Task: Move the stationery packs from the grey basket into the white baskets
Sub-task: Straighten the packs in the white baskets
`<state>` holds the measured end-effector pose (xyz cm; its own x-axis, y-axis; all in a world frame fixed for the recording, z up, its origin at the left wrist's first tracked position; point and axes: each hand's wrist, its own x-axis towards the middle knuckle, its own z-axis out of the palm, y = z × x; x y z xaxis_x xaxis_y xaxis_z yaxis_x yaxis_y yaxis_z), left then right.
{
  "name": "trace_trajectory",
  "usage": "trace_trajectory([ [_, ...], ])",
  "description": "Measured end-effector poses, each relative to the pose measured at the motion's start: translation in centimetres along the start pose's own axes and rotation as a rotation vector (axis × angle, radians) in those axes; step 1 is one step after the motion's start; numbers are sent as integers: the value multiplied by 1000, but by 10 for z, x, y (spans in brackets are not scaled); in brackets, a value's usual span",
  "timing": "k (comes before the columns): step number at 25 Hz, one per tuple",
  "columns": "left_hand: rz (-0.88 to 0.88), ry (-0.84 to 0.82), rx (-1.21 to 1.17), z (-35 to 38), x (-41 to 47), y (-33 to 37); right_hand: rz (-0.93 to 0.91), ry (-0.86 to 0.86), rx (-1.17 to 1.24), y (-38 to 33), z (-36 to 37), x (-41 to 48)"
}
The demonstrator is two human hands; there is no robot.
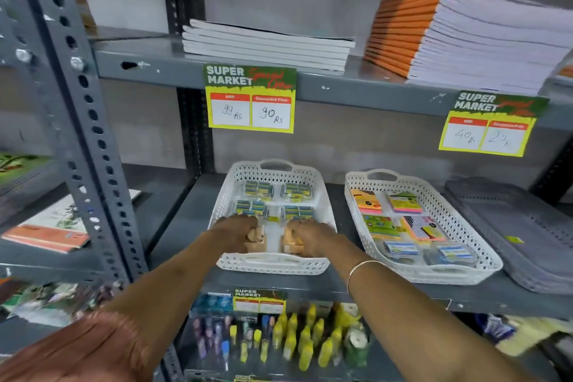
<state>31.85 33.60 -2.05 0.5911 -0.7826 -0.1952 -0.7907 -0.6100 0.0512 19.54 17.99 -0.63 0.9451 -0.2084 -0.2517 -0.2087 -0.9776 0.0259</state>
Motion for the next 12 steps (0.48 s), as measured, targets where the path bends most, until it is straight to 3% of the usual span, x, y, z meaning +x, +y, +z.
trace_trajectory([
  [12, 91, 25, -69, 3, 4, -10, -12, -181, 42, 3, -10, 19],
])
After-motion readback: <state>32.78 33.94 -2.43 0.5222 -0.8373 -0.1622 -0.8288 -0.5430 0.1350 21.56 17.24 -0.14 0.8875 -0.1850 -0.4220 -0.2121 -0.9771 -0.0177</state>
